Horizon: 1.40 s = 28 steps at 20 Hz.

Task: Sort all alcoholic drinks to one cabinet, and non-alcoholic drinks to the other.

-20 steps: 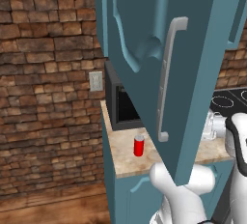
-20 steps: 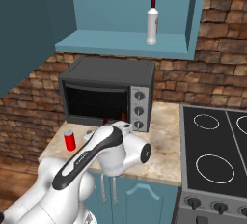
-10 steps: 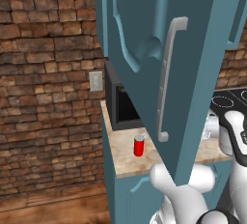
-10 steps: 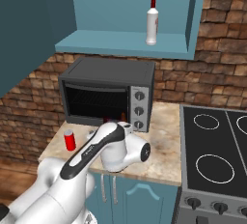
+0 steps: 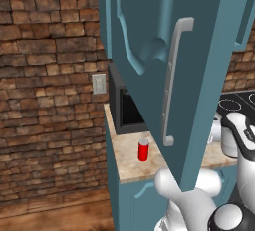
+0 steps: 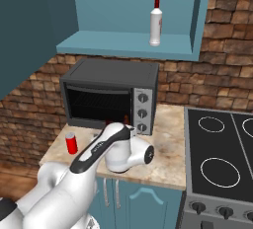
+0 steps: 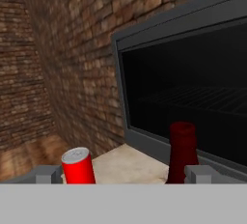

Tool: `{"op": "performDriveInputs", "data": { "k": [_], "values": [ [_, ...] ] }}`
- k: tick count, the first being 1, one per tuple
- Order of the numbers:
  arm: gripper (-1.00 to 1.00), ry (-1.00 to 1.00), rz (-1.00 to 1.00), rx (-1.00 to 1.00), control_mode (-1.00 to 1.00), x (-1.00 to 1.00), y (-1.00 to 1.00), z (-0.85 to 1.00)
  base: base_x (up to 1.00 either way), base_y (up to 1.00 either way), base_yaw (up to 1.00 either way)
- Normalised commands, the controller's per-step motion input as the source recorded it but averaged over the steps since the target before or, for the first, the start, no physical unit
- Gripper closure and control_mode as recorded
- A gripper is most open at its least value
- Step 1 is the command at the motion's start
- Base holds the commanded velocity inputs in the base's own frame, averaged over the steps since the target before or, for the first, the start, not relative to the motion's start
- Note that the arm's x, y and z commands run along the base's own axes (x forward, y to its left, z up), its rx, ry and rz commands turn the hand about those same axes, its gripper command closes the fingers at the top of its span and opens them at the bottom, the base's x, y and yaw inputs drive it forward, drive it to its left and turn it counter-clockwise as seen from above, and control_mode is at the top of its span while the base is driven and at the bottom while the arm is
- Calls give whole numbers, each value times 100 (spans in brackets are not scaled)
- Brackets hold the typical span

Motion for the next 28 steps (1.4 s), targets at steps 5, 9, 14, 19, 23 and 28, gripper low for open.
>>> {"op": "performDriveInputs", "data": {
  "k": [5, 9, 14, 19, 23, 28],
  "values": [
    [-100, 0, 0, 0, -100, 7, 0, -9, 0, 0, 0],
    [-100, 0, 0, 0, -100, 15, 0, -10, 0, 0, 0],
    [-100, 0, 0, 0, -100, 14, 0, -6, 0, 0, 0],
    [-100, 0, 0, 0, -100, 12, 0, -1, 0, 0, 0],
    [-100, 0, 0, 0, -100, 17, 0, -1, 0, 0, 0],
    [-100, 0, 0, 0, -100, 15, 0, -3, 0, 0, 0]
  ]
}}
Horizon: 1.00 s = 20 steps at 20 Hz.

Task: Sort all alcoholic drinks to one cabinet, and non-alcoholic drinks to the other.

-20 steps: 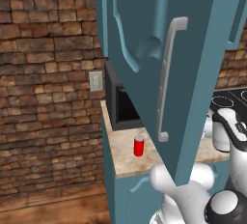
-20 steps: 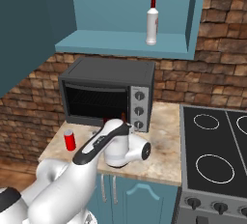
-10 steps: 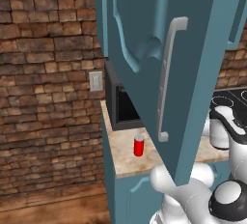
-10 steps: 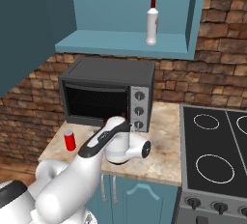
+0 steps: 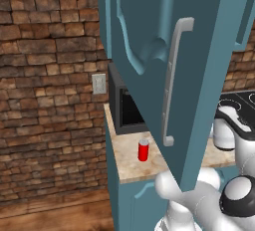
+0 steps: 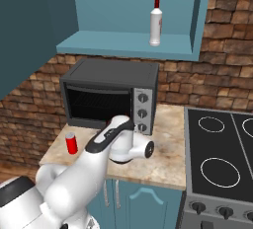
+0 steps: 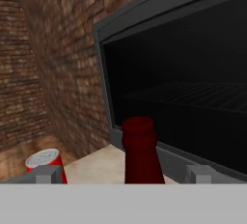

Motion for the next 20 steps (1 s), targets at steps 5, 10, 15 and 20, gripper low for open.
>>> {"op": "performDriveInputs", "data": {
  "k": [5, 10, 15, 20],
  "values": [
    [-100, 0, 0, 0, -100, 12, 0, -6, 0, 0, 0],
    [-100, 0, 0, 0, -100, 14, 0, -5, 0, 0, 0],
    [-100, 0, 0, 0, -100, 11, 0, -5, 0, 0, 0],
    [100, 0, 0, 0, -100, 0, 1, -7, 0, 0, 0]
  ]
}}
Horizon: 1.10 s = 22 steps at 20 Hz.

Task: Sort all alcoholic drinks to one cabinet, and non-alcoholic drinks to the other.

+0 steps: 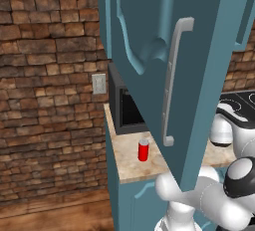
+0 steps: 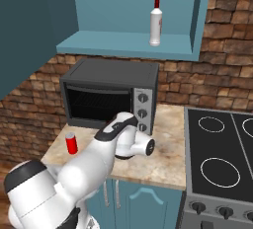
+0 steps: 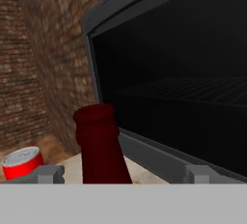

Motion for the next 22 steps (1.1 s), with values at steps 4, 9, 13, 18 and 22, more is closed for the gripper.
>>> {"op": "performDriveInputs", "data": {
  "k": [4, 9, 13, 18, 22],
  "values": [
    [100, 1, 0, 0, -100, 0, 2, 0, 0, 0, 0],
    [100, 4, 0, 0, -100, 0, 0, 0, 0, 0, 0],
    [100, 1, 0, 0, -100, -18, 0, 14, 0, 0, 0],
    [100, -3, 0, 0, -100, -58, 0, 82, 0, 0, 0],
    [100, -3, 0, 0, -100, -58, 0, 100, 0, 0, 0]
  ]
}}
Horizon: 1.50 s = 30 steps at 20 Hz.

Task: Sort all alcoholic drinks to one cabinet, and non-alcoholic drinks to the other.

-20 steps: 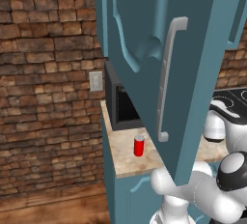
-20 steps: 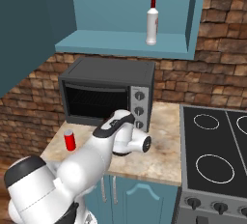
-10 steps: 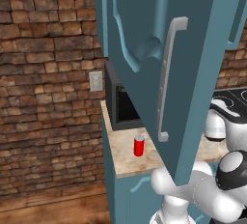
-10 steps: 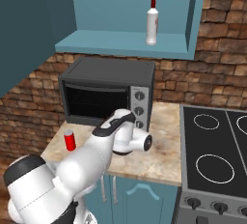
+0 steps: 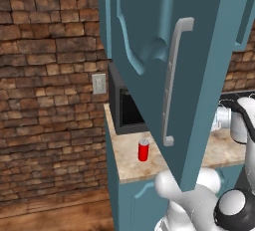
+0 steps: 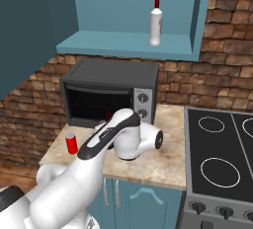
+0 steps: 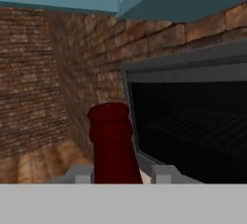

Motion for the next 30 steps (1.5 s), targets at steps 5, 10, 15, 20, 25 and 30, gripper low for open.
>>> {"op": "performDriveInputs", "data": {
  "k": [5, 10, 15, 20, 25, 30],
  "values": [
    [100, 0, -1, 0, -100, -38, 4, 100, 0, 0, 0],
    [100, 0, -8, 0, -100, -27, 8, 98, 0, 0, 0],
    [100, 0, -13, 0, -100, -13, 3, 83, 0, 0, 0],
    [100, 2, -12, 0, -100, 0, 1, 68, 0, 0, 0],
    [100, 3, -10, 0, -100, 1, 1, 60, 0, 0, 0],
    [100, 1, -8, 0, -100, 25, 13, 48, 0, 0, 0]
  ]
}}
